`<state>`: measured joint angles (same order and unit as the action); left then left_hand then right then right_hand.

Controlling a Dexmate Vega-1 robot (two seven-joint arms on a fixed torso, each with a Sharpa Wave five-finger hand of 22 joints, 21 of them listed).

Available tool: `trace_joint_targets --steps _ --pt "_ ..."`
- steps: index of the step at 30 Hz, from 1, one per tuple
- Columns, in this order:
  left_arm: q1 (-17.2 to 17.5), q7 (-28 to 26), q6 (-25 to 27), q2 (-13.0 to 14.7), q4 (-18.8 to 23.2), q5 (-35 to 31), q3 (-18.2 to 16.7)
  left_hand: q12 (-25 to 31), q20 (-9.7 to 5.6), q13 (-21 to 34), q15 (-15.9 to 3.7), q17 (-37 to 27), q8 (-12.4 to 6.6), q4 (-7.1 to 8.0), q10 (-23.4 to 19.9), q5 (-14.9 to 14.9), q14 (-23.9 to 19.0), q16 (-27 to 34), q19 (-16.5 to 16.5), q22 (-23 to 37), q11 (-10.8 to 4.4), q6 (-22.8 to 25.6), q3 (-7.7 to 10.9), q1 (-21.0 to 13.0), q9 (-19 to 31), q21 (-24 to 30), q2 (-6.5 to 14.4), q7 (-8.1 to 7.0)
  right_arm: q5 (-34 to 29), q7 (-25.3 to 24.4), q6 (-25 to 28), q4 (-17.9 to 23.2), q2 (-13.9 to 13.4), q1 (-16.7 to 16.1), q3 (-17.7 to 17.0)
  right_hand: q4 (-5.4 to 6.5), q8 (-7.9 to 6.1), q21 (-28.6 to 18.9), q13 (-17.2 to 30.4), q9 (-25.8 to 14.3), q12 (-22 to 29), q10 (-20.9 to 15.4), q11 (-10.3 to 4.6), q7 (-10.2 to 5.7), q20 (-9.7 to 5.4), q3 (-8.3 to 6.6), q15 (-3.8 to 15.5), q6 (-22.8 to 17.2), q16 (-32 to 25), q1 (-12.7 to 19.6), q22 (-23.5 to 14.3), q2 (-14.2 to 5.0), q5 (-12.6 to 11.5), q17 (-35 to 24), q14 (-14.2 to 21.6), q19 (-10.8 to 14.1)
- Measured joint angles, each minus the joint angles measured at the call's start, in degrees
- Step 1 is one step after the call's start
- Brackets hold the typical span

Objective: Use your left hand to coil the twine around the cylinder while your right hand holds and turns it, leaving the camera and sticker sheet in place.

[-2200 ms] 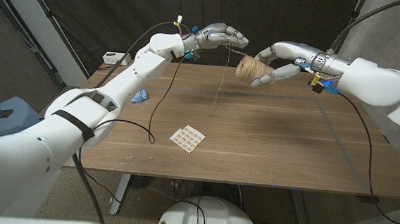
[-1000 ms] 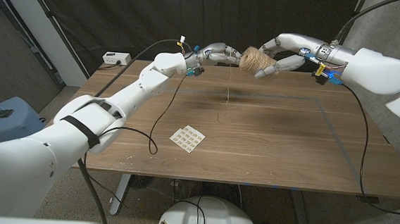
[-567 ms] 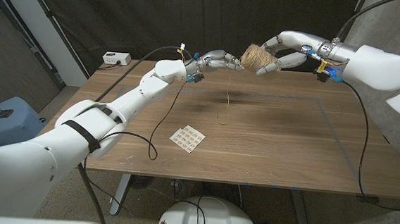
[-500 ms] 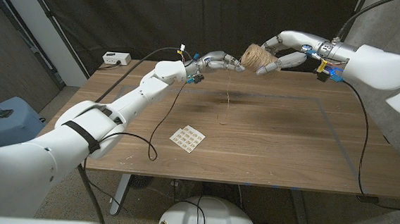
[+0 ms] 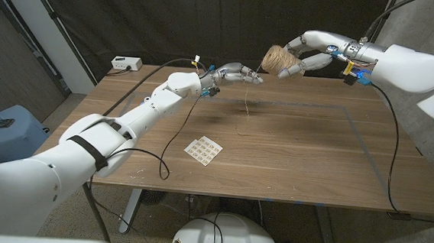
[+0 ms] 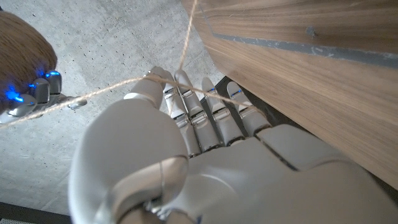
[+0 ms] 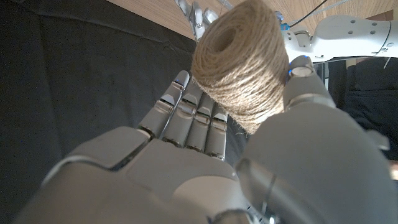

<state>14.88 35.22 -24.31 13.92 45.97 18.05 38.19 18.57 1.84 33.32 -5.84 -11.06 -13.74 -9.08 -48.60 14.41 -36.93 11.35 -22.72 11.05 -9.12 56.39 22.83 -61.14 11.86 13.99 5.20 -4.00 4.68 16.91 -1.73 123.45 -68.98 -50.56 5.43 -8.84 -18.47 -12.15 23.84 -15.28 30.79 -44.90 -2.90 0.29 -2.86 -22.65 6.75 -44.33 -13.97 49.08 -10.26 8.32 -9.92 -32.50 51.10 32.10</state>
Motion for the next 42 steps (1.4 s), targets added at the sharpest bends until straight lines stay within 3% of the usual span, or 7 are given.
trace_joint_targets --steps 22,42 --pt "1.67 -0.88 -0.24 -0.40 -2.03 0.26 -0.41 -0.43 0.00 0.00 -0.11 0.00 0.00 0.00 0.00 0.00 0.10 0.00 0.00 0.00 0.00 0.00 0.00 0.00 0.00 0.00 0.00 0.00 1.18 -0.44 0.54 -1.67 0.16 4.78 4.06 0.00 0.17 0.00 -0.30 -0.04 0.17 0.00 0.00 -0.01 0.00 0.00 0.00 0.01 0.22 -0.02 0.00 -0.02 -0.03 -0.30 0.00 0.00" --pt "4.31 -1.63 -0.72 0.22 -0.09 1.47 -1.81 -0.43 0.00 0.28 0.31 -0.28 0.44 0.00 0.32 0.00 0.92 0.00 0.00 0.00 0.32 -0.41 0.00 0.00 0.00 0.00 0.00 -0.41 -0.95 -1.95 2.40 -4.34 4.38 12.99 11.84 0.00 0.38 0.00 -0.03 -0.01 -0.05 0.00 0.00 -0.02 0.00 0.00 -0.01 0.02 0.47 -0.22 0.00 -0.22 0.06 -0.29 0.00 0.00"
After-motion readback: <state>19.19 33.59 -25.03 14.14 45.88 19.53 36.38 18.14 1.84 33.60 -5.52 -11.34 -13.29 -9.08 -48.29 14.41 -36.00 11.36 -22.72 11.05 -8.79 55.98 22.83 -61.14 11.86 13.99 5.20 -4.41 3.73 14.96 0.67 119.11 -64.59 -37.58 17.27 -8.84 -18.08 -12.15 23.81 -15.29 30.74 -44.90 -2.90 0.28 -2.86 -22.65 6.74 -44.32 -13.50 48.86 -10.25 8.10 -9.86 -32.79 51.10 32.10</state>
